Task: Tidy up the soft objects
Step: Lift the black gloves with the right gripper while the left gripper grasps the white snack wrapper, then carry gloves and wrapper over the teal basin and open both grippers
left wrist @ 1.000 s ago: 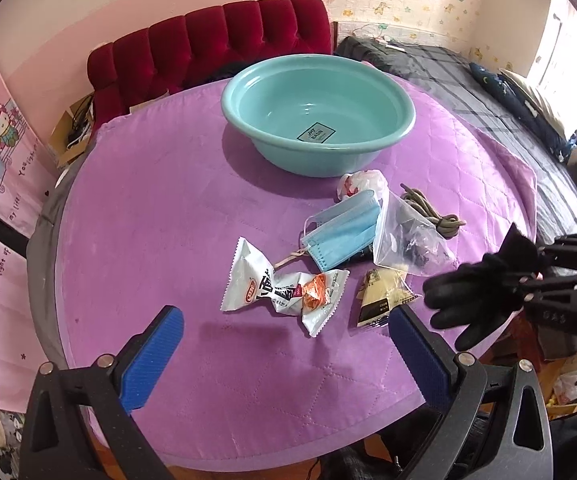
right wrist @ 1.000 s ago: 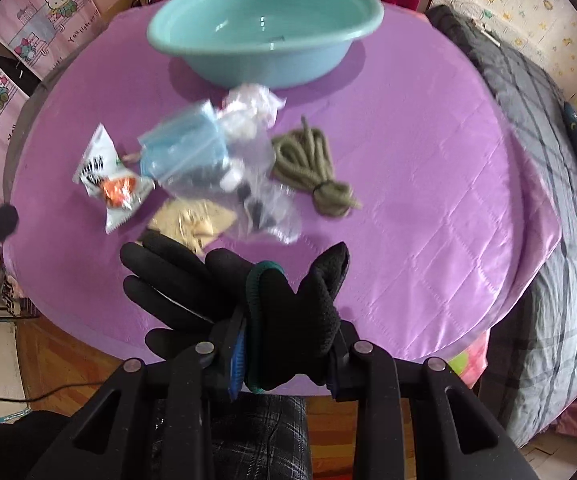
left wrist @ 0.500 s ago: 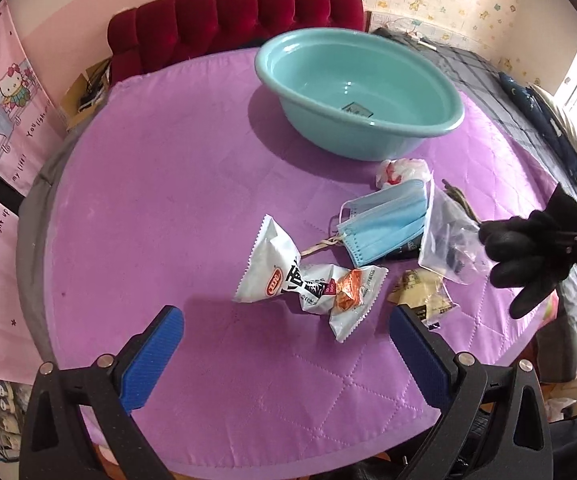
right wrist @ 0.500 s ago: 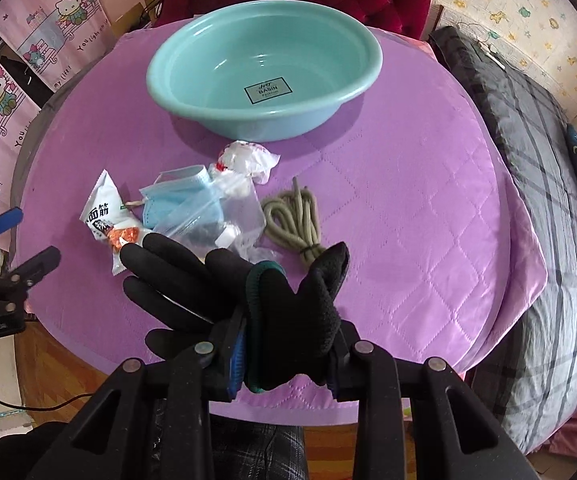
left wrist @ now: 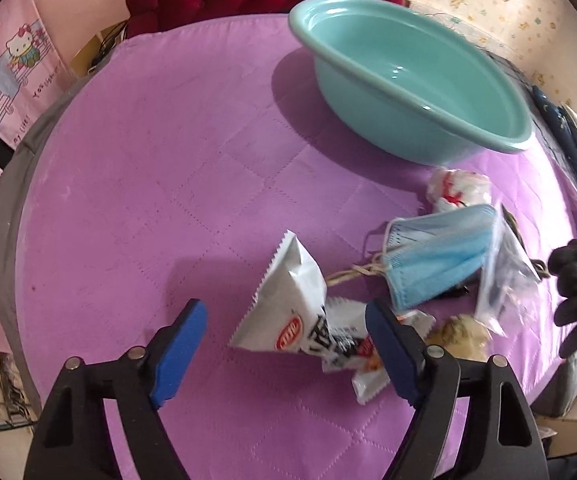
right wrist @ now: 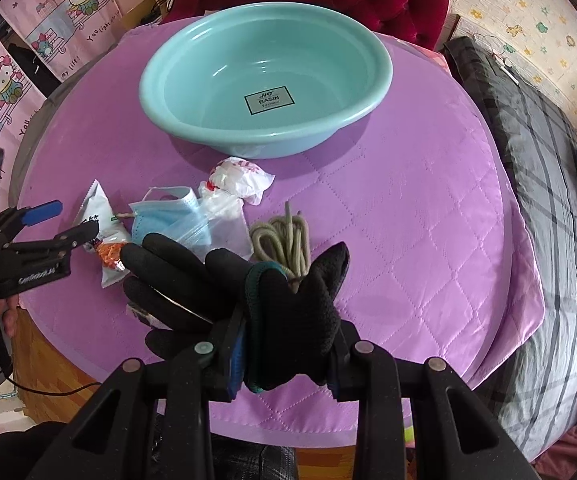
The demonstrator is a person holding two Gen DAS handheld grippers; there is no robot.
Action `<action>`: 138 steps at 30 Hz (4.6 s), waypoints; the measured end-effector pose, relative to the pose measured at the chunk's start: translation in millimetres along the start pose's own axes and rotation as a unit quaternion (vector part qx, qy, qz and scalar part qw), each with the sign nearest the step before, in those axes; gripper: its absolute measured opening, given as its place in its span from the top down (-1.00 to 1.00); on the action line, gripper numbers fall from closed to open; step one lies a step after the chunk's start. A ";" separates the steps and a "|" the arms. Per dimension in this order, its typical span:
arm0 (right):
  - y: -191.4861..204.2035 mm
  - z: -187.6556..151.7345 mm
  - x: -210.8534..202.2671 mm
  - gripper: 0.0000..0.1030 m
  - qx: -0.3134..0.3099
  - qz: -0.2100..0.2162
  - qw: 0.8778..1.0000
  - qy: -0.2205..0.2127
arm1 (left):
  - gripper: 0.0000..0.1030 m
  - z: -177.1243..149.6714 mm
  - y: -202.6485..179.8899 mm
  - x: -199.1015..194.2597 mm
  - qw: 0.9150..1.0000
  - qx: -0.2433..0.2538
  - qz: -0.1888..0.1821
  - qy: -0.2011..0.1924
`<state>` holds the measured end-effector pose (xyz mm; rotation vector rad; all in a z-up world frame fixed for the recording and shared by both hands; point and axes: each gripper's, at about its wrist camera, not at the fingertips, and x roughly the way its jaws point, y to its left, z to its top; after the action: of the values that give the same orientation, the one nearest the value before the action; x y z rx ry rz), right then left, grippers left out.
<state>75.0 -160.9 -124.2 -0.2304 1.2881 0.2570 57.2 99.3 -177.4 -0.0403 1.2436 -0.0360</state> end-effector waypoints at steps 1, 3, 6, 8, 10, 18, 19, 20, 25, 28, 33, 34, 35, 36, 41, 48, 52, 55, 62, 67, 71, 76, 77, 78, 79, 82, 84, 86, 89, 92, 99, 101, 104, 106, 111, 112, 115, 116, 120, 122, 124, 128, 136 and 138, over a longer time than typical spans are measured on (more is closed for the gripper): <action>-1.4 1.7 0.7 0.36 -0.001 0.001 1.000 0.000 | -0.51 1.3 0.6 2.6 1.000 -0.002 -0.001 0.002; -3.4 4.2 1.6 0.36 -0.002 0.001 1.000 0.000 | -0.04 4.2 2.2 8.2 1.000 -0.004 -0.003 0.009; -5.7 7.6 1.7 0.36 -0.004 0.002 1.000 -0.001 | 0.36 7.6 2.8 14.4 1.000 0.000 -0.020 0.022; -7.5 9.9 0.7 0.36 -0.005 0.002 1.000 -0.004 | 0.44 8.2 3.9 10.9 0.999 0.002 -0.030 0.019; -8.4 12.0 -1.3 0.36 -0.005 0.003 1.000 -0.007 | 0.49 9.0 6.2 5.3 0.999 0.001 -0.030 0.016; -10.6 21.4 -11.1 0.36 -0.009 0.006 1.000 -0.024 | 0.51 18.1 2.5 -27.8 0.999 0.009 -0.031 0.004; -10.2 22.1 -12.1 0.36 -0.010 0.006 1.000 -0.026 | 0.51 20.0 2.1 -31.8 0.999 0.011 -0.032 0.000; -9.7 22.8 -13.1 0.36 -0.011 0.007 1.000 -0.027 | 0.51 21.0 0.3 -36.5 0.999 0.013 -0.032 -0.003; -7.8 30.3 -20.3 0.36 -0.014 0.007 0.999 -0.039 | 0.51 21.8 -4.5 -63.8 0.999 0.027 -0.033 -0.016; -7.6 35.4 -24.6 0.36 -0.016 0.005 0.999 -0.045 | 0.51 28.3 -9.5 -76.3 0.998 0.036 -0.038 -0.024; -8.9 46.2 -30.2 0.36 -0.014 0.002 0.998 -0.053 | 0.51 36.5 -21.9 -86.9 0.997 0.048 -0.044 -0.031; -9.6 47.9 -30.5 0.36 -0.014 0.002 0.998 -0.054 | 0.51 38.2 -24.8 -86.7 0.997 0.051 -0.045 -0.032; -10.3 49.6 -30.8 0.36 -0.014 0.002 0.998 -0.055 | 0.51 40.9 -27.6 -87.2 0.997 0.055 -0.044 -0.032; -10.7 51.5 -30.8 0.36 -0.013 0.002 0.998 -0.056 | 0.51 43.3 -30.2 -87.9 0.997 0.057 -0.045 -0.032; -11.6 59.9 -30.7 0.36 -0.014 0.002 0.998 -0.057 | 0.51 51.1 -38.1 -91.1 0.996 0.065 -0.056 -0.032; -15.0 75.9 -27.3 0.35 -0.011 0.004 0.998 -0.057 | 0.50 66.7 -52.5 -89.8 0.994 0.076 -0.069 -0.030; -15.7 86.6 -25.0 0.35 -0.009 0.003 0.998 -0.059 | 0.50 76.4 -60.0 -92.2 0.993 0.081 -0.078 -0.031; -17.4 94.9 -22.9 0.35 -0.007 0.003 0.998 -0.060 | 0.50 85.4 -64.3 -92.4 0.993 0.084 -0.081 -0.034; -20.7 116.7 -18.5 0.35 -0.007 0.004 0.998 -0.062 | 0.50 106.2 -72.3 -89.0 0.992 0.087 -0.088 -0.038; -22.9 132.6 -12.2 0.34 -0.011 0.005 0.998 -0.061 | 0.50 119.7 -75.4 -81.7 0.991 0.091 -0.087 -0.036; -25.3 146.9 -6.2 0.34 -0.016 0.002 0.998 -0.061 | 0.50 131.5 -76.3 -74.8 0.991 0.089 -0.090 -0.034; -28.7 164.9 4.5 0.34 -0.018 0.002 0.998 -0.055 | 0.50 145.2 -75.2 -65.4 0.992 0.086 -0.092 -0.028; -28.5 167.8 7.2 0.34 -0.020 0.002 0.998 -0.052 | 0.50 149.3 -74.9 -63.1 0.992 0.086 -0.090 -0.027; -29.4 172.0 10.9 0.34 -0.022 0.002 0.999 -0.048 | 0.50 152.6 -75.3 -61.4 0.992 0.086 -0.089 -0.026; -30.5 175.5 13.5 0.33 -0.022 0.003 0.999 -0.046 | 0.50 156.7 -75.3 -59.2 0.992 0.085 -0.089 -0.024; -33.5 185.2 19.3 0.33 -0.024 0.004 0.999 -0.041 | 0.50 166.6 -75.8 -51.3 0.992 0.085 -0.088 -0.019; -35.8 193.5 24.4 0.33 -0.026 0.006 0.999 -0.038 | 0.50 172.3 -75.5 -45.8 0.992 0.085 -0.087 -0.015; -37.7 199.6 29.2 0.33 -0.026 0.007 0.999 -0.034 | 0.50 178.2 -74.5 -39.9 0.993 0.082 -0.086 -0.011; -39.0 209.9 37.1 0.33 -0.030 0.008 0.999 -0.030 | 0.50 184.2 -73.7 -32.1 0.993 0.080 -0.082 -0.007; -40.1 219.8 47.1 0.33 -0.031 0.010 0.999 -0.023 | 0.50 191.0 -72.7 -22.8 0.994 0.079 -0.077 -0.002; -45.4 233.5 69.1 0.31 -0.021 0.021 1.000 -0.008 | 0.50 200.5 -69.3 0.6 0.994 0.080 -0.073 0.014; -46.3 237.0 74.6 0.31 -0.019 0.025 0.999 -0.006 | 0.50 202.2 -68.3 7.1 0.994 0.079 -0.075 0.016; -47.1 240.8 82.0 0.31 -0.021 0.026 0.999 -0.004 | 0.50 205.2 -66.9 18.6 0.994 0.076 -0.073 0.025; -48.9 243.7 86.8 0.30 -0.017 0.029 0.999 -0.001 | 0.50 206.5 -68.3 23.3 0.994 0.079 -0.071 0.028; -52.0 249.1 98.8 0.28 -0.011 0.031 0.999 0.008 | 0.49 209.7 -69.5 35.0 0.994 0.076 -0.067 0.034; -51.8 250.2 100.6 0.28 -0.009 0.031 0.999 0.010 | 0.49 209.1 -69.4 36.4 0.994 0.076 -0.067 0.035; -52.2 250.1 100.9 0.27 -0.007 0.032 0.999 0.010 | 0.49 207.4 -70.9 36.3 0.994 0.081 -0.067 0.036; -52.5 249.4 99.8 0.26 -0.009 0.031 0.999 0.009 | 0.49 207.4 -71.2 35.8 0.994 0.082 -0.066 0.035; -54.2 251.9 97.3 0.14 -0.003 0.029 1.000 0.004 | 0.45 208.9 -70.1 33.6 0.995 0.079 -0.060 0.029; -54.3 252.1 95.3 0.07 -0.001 0.025 1.000 0.000 | 0.38 208.6 -69.1 30.1 0.995 0.077 -0.054 0.022; -53.7 251.5 92.0 -0.01 0.003 0.026 1.000 -0.004 | -0.15 208.6 -66.9 27.6 0.996 0.075 -0.047 0.016; -53.4 250.3 81.0 -0.11 0.005 0.016 1.000 -0.015 | -0.80 208.9 -64.5 20.5 0.997 0.069 -0.035 0.002; -55.5 247.6 64.1 -0.92 0.011 0.006 0.999 -0.033 | -1.00 206.9 -66.8 6.7 0.997 0.074 -0.023 -0.015; -57.1 244.6 60.4 -1.00 0.014 0.008 0.999 -0.037 | -1.00 205.8 -67.6 1.3 0.997 0.078 -0.018 -0.020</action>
<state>332.0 -135.5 -116.5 -0.1854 1.2207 0.2595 252.1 33.9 -109.2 0.0710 1.1962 -0.1632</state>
